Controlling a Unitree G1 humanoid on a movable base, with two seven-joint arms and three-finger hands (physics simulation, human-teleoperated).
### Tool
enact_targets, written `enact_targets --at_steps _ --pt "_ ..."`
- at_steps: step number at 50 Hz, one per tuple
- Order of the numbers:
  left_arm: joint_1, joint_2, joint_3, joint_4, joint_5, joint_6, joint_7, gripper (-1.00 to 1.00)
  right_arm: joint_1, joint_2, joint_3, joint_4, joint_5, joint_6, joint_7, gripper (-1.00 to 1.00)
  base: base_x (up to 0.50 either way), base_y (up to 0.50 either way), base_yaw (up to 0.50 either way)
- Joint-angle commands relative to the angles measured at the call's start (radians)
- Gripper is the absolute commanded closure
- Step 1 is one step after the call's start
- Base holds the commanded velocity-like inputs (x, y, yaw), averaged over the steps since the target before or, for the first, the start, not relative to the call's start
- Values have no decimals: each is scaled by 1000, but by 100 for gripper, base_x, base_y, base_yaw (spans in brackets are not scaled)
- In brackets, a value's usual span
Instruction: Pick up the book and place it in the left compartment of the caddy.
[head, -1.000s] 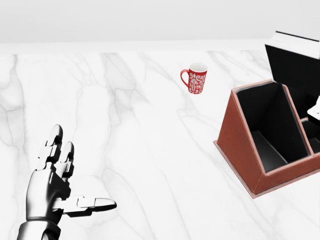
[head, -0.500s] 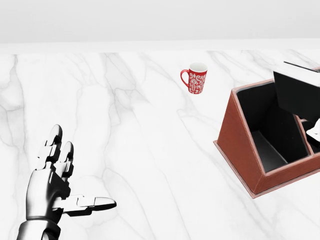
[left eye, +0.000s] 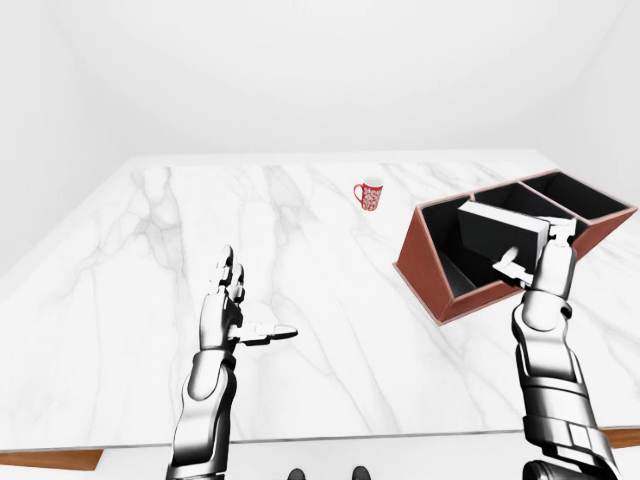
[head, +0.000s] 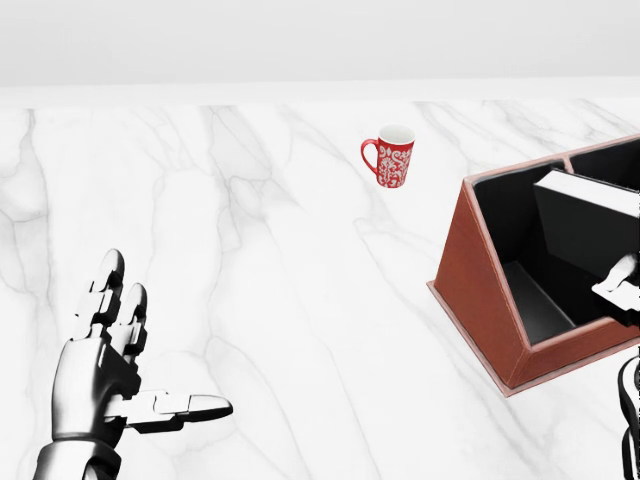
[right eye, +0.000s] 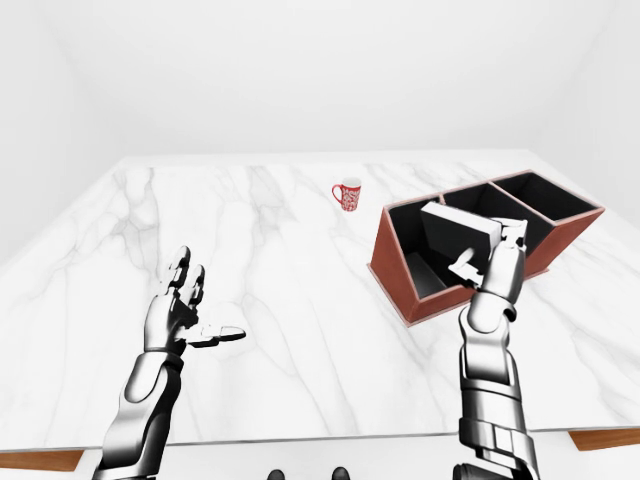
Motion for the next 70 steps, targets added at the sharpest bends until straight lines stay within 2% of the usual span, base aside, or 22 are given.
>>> enact_targets --at_steps 1,16,21,22,23,29,42,56,61,63,70 --pt "0 0 -1 -2 1 3 1 -100 -27 -12 19 61 -54 0 -48 100 0 0 0" --pt "-1 0 -1 0 2 4 1 -100 -51 -17 37 127 -65 0 -69 100 0 0 0" --pt "-4 0 0 9 3 -2 0 -100 -66 -21 48 150 -75 0 -71 100 0 0 0" --pt "-2 0 -4 11 13 -11 5 -100 -86 -27 73 169 -102 0 -78 100 0 0 0" --pt "0 0 -6 4 19 -9 9 -100 -97 -28 94 178 -131 0 -80 100 0 0 0" --pt "0 -1 -7 14 22 -19 8 -100 -118 -26 100 197 -178 0 -68 100 0 0 0" --pt "2 -2 -7 3 21 -14 9 -100 -159 -28 131 266 -261 0 -65 100 0 0 0" --pt "0 -1 -6 9 22 -17 9 -100 -201 -39 127 389 -252 0 -118 100 0 0 0" --pt "2 -1 -6 0 22 -11 10 -100 -214 -37 127 409 -236 0 -133 100 0 0 0" --pt "-1 -1 -5 10 22 -17 10 -100 -221 -38 130 423 -236 0 -145 100 0 0 0" --pt "4 -2 -7 -4 23 -9 11 -100 -242 -40 159 459 -248 0 -146 100 0 0 0"
